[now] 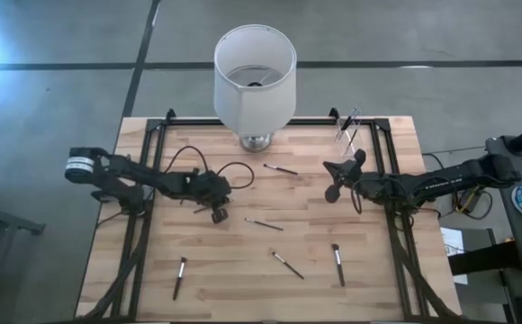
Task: Put items in baskets/containers
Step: Put the eyeshadow brush into the transparent organizer
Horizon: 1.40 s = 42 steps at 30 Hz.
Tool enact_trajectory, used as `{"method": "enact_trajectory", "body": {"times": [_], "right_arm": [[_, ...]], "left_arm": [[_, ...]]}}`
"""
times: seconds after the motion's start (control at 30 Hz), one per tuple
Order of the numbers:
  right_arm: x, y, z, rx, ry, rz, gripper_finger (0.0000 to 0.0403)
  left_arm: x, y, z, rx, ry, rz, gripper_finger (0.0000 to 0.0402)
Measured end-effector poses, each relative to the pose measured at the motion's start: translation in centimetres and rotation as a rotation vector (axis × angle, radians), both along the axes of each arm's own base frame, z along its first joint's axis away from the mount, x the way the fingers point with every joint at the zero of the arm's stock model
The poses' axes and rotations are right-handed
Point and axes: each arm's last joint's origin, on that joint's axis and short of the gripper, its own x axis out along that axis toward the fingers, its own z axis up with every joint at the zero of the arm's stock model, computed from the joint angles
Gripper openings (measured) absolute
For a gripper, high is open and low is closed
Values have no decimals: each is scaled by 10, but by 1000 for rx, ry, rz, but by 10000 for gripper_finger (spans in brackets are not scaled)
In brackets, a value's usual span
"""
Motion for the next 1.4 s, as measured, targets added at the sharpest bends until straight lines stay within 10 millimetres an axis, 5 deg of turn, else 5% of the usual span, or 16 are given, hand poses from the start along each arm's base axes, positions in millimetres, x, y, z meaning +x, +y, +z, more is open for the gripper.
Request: {"method": "enact_trajectory", "body": {"times": [0.13, 0.5, 1.07, 1.4], "right_arm": [[0, 0, -1, 1, 4, 5, 8], [1, 1, -1, 5, 5, 8, 8], [2, 1, 0, 3, -7, 9, 9], [2, 1, 0, 8, -8, 25, 8]], "left_arm": [[-2, -1, 18, -1, -131, -3, 3], [-14, -8, 20, -14, -220, -19, 2], [-10, 4, -7, 49, 105, 86, 0], [-3, 9, 1, 7, 128, 56, 0]]}}
